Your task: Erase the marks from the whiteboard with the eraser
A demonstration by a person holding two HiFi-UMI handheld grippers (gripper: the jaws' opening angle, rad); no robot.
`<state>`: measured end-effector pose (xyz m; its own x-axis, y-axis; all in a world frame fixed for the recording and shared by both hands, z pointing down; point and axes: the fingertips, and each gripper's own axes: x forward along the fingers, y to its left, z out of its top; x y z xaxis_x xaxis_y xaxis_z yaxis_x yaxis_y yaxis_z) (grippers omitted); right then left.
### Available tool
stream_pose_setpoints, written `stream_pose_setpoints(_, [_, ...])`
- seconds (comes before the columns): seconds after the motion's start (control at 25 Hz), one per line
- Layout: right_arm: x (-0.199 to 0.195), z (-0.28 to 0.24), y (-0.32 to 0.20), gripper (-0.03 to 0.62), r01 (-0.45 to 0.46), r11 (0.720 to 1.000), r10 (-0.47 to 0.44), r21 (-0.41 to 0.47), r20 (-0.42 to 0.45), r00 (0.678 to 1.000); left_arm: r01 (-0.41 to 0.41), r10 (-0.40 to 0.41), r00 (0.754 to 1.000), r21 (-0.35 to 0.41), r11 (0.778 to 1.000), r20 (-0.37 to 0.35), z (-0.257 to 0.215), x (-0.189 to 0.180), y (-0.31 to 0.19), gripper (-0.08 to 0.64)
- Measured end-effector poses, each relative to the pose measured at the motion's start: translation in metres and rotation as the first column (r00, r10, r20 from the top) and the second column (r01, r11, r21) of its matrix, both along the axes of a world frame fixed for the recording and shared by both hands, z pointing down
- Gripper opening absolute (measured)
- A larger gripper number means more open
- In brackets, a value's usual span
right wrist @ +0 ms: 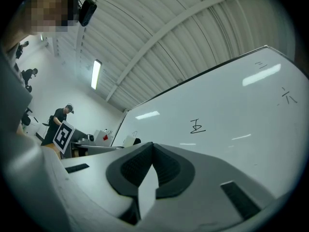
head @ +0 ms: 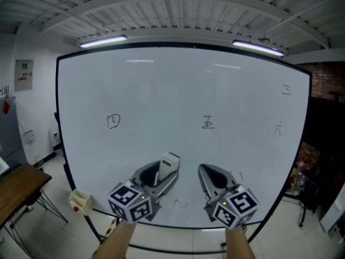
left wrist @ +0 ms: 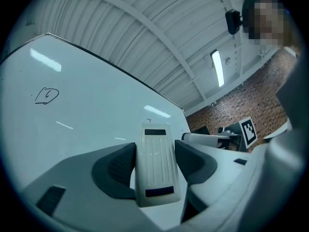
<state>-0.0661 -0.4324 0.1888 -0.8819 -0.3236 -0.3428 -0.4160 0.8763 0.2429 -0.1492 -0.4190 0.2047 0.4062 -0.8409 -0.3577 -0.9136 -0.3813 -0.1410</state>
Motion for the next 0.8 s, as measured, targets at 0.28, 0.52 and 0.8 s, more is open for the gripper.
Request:
stream_pose_setpoints(0.28, [0.0018,-0.0009,-0.0004,-0.009,-0.006,1.0,0.006,0.0,0.002,1.0,0.009,-0.009,1.0,0.002,1.0,0.008,-0.0002,0.0041,-0.0008,0.252])
stream_pose_setpoints(0.52, [0.0025,-0.0002,-0.0015,-0.009,-0.005,1.0,0.005,-0.001,0.003,1.0,0.0,0.0,1.0,0.005,1.0,-0.003,-0.0001,0.005,-0.0019,0.252])
stream_pose_setpoints(0.8, [0.0013,0.0004,-0.0024,-0.009,-0.008,1.0,0.008,-0.001,0.002,1.0,-0.003,0.003,1.0,-0.003,1.0,-0.017,0.0028,0.0039,-0.0029,0.252])
